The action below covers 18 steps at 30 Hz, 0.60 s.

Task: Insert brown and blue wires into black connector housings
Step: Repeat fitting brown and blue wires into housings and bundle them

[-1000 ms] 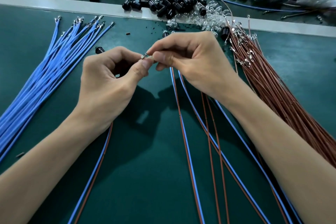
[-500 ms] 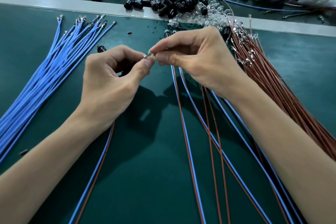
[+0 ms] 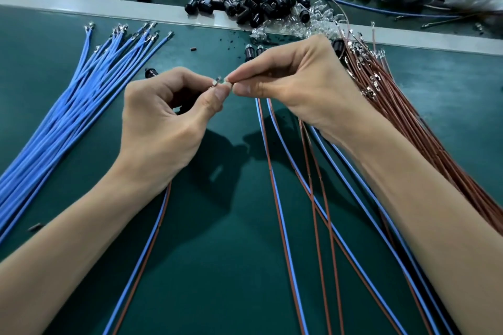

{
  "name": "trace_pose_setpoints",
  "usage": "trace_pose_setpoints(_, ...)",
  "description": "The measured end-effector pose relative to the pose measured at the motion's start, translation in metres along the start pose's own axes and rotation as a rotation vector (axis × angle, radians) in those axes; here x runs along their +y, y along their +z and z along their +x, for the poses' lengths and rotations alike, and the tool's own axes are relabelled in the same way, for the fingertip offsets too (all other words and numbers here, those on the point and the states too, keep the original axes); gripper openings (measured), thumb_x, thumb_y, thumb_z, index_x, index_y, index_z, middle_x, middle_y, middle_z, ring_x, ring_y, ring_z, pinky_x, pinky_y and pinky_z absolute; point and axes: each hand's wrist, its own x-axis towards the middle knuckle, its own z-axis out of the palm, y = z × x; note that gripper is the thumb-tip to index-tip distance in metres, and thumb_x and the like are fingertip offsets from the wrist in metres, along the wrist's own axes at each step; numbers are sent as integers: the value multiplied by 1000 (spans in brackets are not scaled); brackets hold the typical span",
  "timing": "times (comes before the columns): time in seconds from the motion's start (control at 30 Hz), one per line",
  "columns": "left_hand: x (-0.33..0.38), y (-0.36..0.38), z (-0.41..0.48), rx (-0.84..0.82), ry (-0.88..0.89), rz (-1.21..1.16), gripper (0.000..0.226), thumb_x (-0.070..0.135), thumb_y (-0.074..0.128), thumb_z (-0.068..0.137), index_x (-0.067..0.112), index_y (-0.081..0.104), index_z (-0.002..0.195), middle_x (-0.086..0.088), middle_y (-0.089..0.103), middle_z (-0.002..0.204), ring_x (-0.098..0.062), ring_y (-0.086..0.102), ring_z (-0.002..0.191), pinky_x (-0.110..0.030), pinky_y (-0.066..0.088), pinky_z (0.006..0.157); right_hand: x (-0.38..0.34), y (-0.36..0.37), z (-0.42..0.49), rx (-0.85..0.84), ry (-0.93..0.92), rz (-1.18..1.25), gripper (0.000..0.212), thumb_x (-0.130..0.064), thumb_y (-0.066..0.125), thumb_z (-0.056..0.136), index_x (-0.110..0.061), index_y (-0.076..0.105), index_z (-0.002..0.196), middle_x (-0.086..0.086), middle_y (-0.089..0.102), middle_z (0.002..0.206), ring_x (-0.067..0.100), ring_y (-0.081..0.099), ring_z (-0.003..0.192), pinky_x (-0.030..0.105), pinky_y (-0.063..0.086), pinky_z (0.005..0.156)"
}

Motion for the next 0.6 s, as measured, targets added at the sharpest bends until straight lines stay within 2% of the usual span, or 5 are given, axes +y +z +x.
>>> trace_pose_setpoints(0.13,0,-1,0,0,-5,-1,17,18,71,85,28,64,74,24,65,62,7,55,56,-7,39,57,2,6,-1,29,-2,-74,15,-1,77,74,-6,74,88,4,73,79,8,68,76,24,55,80)
trace_pose_setpoints(0.37,0,0,0,-5,-16,-9,16,17,71,85,25,64,73,24,64,60,8,53,53,-5,37,56,1,4,1,-14,11,-52,14,-2,75,76,-11,73,88,1,73,83,7,69,80,22,53,82)
trace_pose_setpoints(0.6,-1,0,2,20,-58,-94,9,23,71,84,24,66,77,14,65,64,-1,55,49,-11,40,51,-1,6,0,44,-24,-103,10,-3,73,79,-13,72,83,6,73,82,15,67,79,35,55,87)
